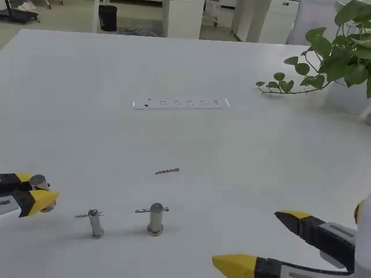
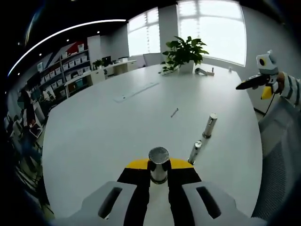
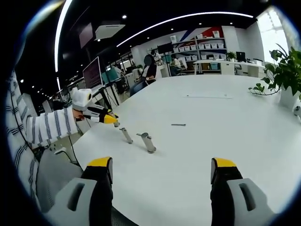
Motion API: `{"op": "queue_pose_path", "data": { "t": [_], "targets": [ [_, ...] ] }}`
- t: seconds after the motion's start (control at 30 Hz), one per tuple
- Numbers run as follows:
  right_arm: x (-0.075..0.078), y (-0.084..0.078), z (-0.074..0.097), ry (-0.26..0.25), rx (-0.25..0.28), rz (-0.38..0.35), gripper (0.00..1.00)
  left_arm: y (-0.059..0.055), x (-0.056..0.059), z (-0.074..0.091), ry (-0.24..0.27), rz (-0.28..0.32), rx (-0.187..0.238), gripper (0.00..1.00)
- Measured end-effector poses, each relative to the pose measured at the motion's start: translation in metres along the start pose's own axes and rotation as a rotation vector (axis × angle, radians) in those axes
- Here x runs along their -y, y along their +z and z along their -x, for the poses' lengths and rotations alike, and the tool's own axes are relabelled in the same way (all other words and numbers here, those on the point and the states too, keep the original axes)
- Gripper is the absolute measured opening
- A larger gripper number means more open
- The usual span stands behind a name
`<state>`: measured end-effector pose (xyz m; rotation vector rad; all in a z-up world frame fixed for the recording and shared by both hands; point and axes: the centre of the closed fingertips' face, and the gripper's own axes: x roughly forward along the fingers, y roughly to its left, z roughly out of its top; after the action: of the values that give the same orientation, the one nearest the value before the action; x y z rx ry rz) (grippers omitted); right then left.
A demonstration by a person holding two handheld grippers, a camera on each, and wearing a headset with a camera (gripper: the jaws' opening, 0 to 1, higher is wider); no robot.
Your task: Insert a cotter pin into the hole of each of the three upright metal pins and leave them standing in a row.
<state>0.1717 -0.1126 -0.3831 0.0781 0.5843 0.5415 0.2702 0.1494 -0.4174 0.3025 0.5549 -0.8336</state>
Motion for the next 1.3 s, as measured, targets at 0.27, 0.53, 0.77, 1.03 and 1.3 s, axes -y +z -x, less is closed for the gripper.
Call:
{"op": "queue_pose_path", "data": {
  "t": [0.27, 0.53, 0.77, 1.03, 1.3],
  "targets": [
    [-0.001, -0.001, -0.003, 0.012, 0.000, 0.009, 0.84, -0.005, 0.030, 0.006, -0.034, 0.008, 0.007, 0.09],
    [-0.004, -0.003, -0.005, 0.019, -0.001, 0.009, 0.84, -0.004, 0.058, 0.010, -0.048, 0.011, 0.026, 0.09],
    [-0.007, -0.004, -0.007, 0.022, 0.000, 0.008, 0.85, 0.000, 0.078, 0.010, -0.057, 0.025, 0.039, 0.09],
    [-0.009, -0.005, -0.007, 0.025, -0.001, 0.011, 0.85, 0.004, 0.096, 0.003, -0.066, 0.030, 0.051, 0.09],
    [-0.011, -0.007, -0.005, 0.020, -0.005, 0.011, 0.85, -0.003, 0.109, -0.014, -0.065, 0.025, 0.017, 0.09]
  ]
}}
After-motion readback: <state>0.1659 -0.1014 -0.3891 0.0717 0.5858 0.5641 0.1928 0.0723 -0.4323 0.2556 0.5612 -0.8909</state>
